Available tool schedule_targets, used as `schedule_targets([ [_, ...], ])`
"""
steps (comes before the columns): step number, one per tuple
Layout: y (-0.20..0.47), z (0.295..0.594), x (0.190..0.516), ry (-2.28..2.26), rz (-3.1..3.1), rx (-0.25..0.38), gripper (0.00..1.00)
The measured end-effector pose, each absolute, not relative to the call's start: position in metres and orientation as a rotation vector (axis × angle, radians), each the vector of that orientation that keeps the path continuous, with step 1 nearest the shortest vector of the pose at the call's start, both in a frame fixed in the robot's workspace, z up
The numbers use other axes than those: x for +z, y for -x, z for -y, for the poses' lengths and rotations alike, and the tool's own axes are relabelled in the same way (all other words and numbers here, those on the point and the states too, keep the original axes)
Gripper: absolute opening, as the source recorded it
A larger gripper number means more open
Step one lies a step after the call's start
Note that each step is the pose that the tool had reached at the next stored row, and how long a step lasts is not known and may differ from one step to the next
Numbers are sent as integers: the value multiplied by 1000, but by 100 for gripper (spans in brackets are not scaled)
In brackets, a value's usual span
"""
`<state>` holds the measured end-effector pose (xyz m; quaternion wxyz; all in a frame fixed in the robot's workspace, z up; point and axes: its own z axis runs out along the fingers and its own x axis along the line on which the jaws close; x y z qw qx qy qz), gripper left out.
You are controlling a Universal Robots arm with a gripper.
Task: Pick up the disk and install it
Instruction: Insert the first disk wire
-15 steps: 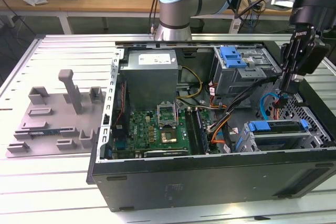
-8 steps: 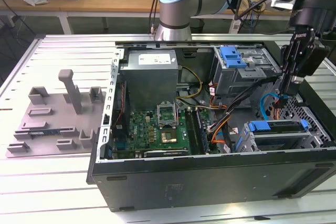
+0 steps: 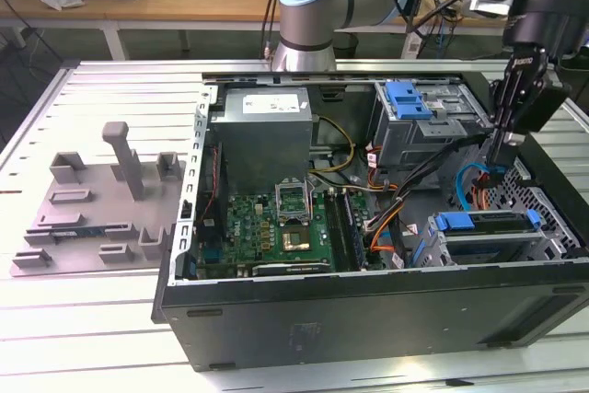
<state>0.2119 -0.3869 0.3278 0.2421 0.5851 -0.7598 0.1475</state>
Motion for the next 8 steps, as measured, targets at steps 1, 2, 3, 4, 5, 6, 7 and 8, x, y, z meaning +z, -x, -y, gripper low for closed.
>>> schedule_targets([
  [1, -212, 394, 330, -1621, 2097, 370, 17],
  [2, -211, 400, 334, -1626, 2103, 361, 17],
  [3, -208, 418, 338, -1627, 2105, 361, 17],
  [4, -207, 421, 339, -1634, 2113, 353, 17],
  [5, -206, 425, 339, -1645, 2125, 338, 17],
  [6, -205, 428, 340, -1651, 2132, 329, 17],
  [7, -205, 430, 340, -1655, 2135, 324, 17],
  [8, -204, 433, 341, -1658, 2138, 320, 17],
])
